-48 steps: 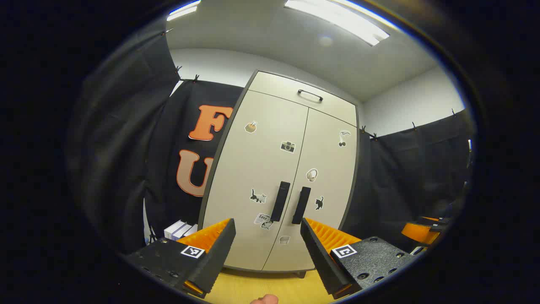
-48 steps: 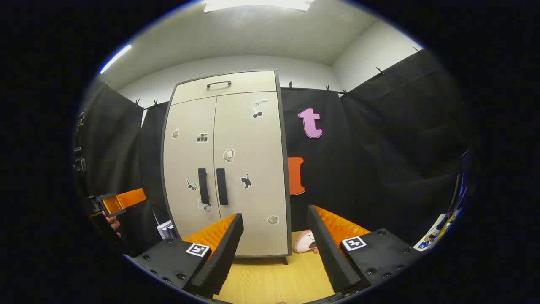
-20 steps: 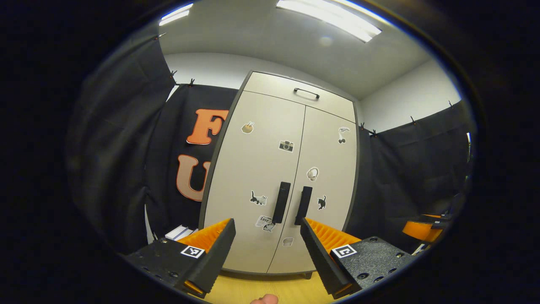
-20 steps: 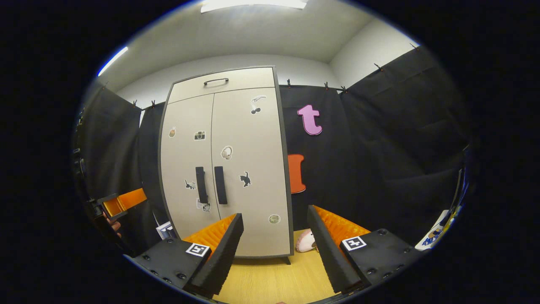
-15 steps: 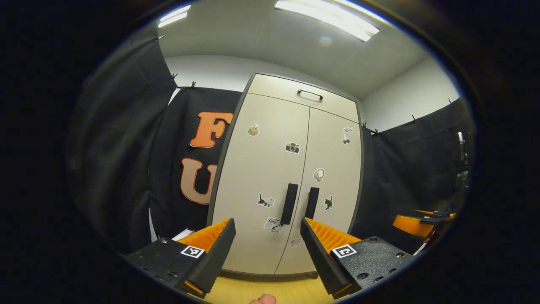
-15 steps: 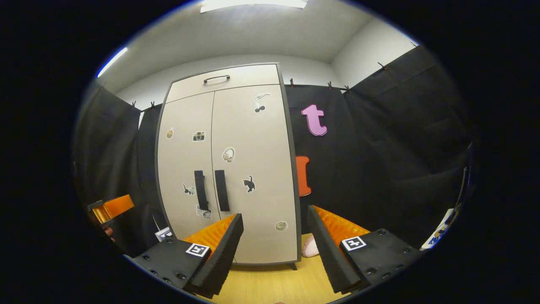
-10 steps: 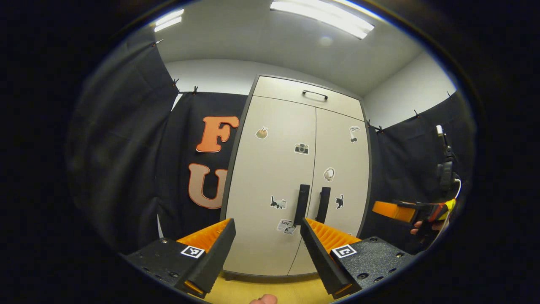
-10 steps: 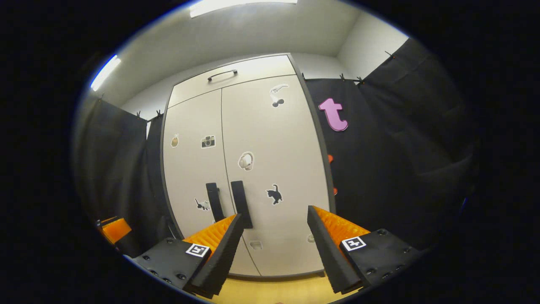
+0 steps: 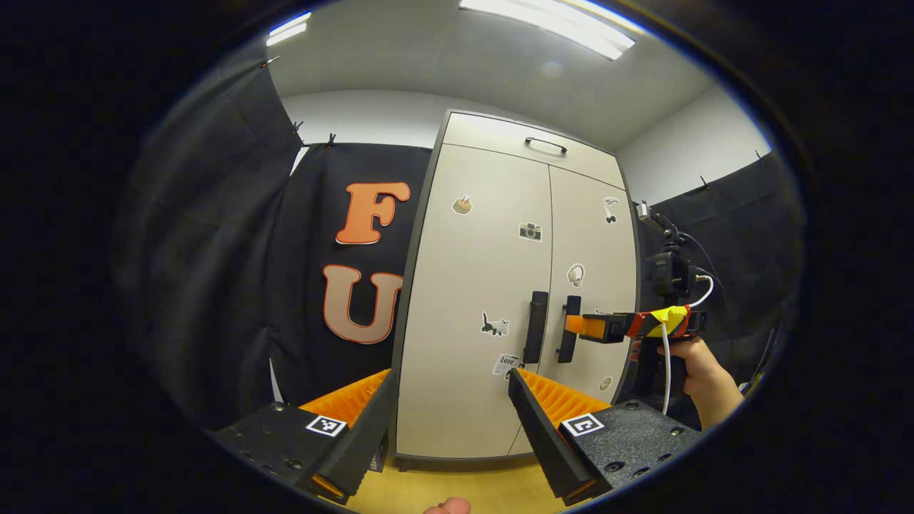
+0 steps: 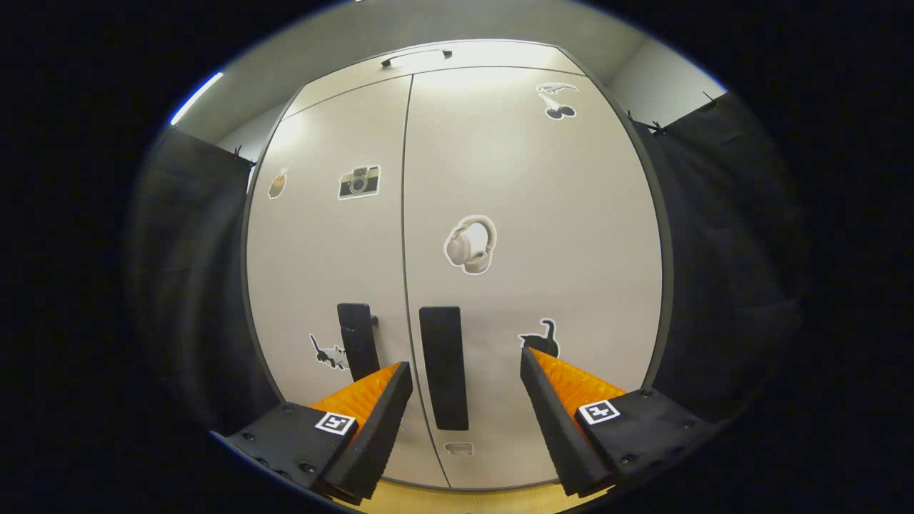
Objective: Open the right door of the double-door shoe cabinet with the right hand, and open the left door with the left hand.
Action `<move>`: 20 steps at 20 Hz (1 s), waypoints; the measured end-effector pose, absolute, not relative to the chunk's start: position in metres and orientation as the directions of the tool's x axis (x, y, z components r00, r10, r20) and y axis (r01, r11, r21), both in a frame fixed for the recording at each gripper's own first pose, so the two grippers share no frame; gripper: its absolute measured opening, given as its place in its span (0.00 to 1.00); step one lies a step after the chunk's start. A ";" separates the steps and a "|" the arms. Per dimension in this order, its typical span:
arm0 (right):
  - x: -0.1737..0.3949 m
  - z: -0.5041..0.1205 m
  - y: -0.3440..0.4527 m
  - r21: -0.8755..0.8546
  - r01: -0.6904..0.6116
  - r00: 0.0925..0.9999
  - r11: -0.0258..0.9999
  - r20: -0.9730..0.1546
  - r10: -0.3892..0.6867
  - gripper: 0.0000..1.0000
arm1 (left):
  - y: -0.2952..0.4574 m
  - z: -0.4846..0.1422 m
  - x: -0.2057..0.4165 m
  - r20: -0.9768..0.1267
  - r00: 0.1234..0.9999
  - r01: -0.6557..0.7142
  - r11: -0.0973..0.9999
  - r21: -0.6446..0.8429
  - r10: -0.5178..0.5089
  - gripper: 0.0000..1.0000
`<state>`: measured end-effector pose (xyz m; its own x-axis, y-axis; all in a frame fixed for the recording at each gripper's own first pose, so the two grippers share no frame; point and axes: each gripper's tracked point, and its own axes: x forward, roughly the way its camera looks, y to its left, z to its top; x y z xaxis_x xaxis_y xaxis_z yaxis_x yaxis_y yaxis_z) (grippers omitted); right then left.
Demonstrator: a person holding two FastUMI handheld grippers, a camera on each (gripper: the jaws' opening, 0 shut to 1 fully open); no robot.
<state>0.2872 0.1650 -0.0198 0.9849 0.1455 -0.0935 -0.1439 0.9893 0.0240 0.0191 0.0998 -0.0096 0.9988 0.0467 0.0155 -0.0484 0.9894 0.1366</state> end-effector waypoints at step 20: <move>0.322 -0.051 0.182 -0.046 -0.121 0.986 0.992 -0.121 0.115 0.29 | 0.122 -0.021 0.048 0.041 0.997 -0.068 0.994 0.089 0.065 0.94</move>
